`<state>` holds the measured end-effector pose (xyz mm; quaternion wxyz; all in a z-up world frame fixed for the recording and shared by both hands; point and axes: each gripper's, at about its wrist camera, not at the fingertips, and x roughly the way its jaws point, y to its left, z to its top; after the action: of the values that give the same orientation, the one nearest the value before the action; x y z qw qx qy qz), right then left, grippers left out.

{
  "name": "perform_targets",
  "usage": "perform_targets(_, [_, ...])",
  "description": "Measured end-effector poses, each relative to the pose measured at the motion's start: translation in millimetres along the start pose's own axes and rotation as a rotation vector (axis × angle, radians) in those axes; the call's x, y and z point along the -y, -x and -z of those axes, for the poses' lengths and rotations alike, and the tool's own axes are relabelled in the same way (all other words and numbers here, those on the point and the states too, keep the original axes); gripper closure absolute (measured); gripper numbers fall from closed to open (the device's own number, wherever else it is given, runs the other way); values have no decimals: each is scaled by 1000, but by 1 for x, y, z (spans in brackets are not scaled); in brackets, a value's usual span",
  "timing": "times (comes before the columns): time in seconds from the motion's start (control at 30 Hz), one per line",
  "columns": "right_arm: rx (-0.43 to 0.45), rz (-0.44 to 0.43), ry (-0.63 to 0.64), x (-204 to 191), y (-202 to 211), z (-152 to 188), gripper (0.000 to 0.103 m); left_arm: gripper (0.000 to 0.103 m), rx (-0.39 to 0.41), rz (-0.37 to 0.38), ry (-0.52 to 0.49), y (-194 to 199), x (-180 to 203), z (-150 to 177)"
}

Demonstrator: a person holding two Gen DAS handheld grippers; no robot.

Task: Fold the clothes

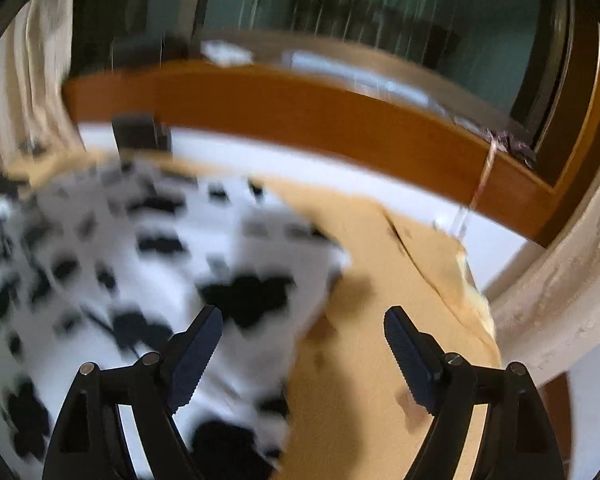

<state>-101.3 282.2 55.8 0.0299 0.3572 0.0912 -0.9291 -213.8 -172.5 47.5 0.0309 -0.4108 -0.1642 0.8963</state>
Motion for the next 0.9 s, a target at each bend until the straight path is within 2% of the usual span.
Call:
perform_targets(0.1, [-9, -95, -40, -15, -22, -21, 19, 20, -12, 12, -31, -11, 9, 8])
perform_targets(0.2, [-59, -157, -47, -30, -52, -28, 19, 20, -24, 24, -62, -22, 19, 16])
perform_targets(0.27, [-108, -166, -45, -36, -72, -25, 19, 20, -32, 31, -83, -30, 25, 21])
perform_targets(0.43, [-137, -159, -15, -37, -85, -13, 18, 20, -47, 48, -138, -47, 40, 34])
perform_targets(0.53, [-154, -155, 3, -38, -93, -5, 17, 20, -18, 26, -202, -46, 44, 42])
perform_targets(0.63, [-171, -150, 21, -39, -101, 3, 15, 18, -23, -6, -234, -47, 50, 43])
perform_targets(0.77, [-182, -141, -10, -36, -96, 0, 15, 18, -46, -35, -247, -40, 58, 42])
perform_targets(0.83, [-153, -174, -62, -35, -74, -3, 15, 18, -43, 20, -241, -27, 65, 44])
perform_targets(0.9, [-124, -207, -48, -45, -55, -3, 15, 17, -46, 69, -236, -16, 73, 46])
